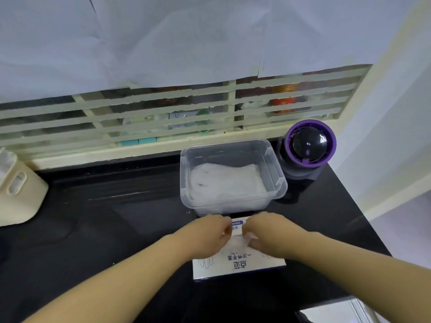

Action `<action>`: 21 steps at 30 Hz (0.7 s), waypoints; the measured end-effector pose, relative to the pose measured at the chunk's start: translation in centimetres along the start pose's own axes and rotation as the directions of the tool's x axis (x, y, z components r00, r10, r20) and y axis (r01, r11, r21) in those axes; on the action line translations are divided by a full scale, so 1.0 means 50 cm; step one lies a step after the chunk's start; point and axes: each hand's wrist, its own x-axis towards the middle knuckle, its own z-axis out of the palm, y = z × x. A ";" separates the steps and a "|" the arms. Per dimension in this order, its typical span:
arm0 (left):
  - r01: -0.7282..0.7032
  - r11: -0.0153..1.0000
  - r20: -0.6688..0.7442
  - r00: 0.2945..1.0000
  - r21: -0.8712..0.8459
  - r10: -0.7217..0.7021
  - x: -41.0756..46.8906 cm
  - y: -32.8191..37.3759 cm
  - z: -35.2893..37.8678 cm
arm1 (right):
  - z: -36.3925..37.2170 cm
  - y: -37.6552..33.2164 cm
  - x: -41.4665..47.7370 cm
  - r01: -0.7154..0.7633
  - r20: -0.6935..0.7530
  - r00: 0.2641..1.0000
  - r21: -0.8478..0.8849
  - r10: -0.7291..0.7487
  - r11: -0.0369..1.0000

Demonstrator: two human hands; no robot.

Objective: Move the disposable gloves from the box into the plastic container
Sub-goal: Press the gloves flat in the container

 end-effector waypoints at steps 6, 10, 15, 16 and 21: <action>-0.010 0.860 0.105 0.992 -0.510 0.075 -0.025 -0.022 -0.038 | -0.112 0.007 -0.020 0.108 -0.330 0.935 0.611 0.129 0.784; 0.041 0.654 0.106 0.993 -0.756 0.060 -0.056 -0.033 -0.124 | -0.186 0.018 -0.024 0.114 -0.305 0.928 0.778 0.213 0.617; -0.127 0.732 -0.165 0.986 -0.670 0.020 -0.080 -0.006 -0.245 | -0.222 0.009 -0.002 0.050 -0.221 0.922 0.882 0.318 0.468; -0.119 0.812 -0.188 0.982 -0.572 0.011 -0.076 0.008 -0.257 | -0.226 0.005 0.006 0.068 -0.219 0.928 0.895 0.302 0.441; -0.084 0.939 -0.379 0.924 -0.333 -0.051 -0.026 0.027 -0.259 | -0.248 0.002 0.038 0.099 -0.228 0.937 0.899 0.264 0.427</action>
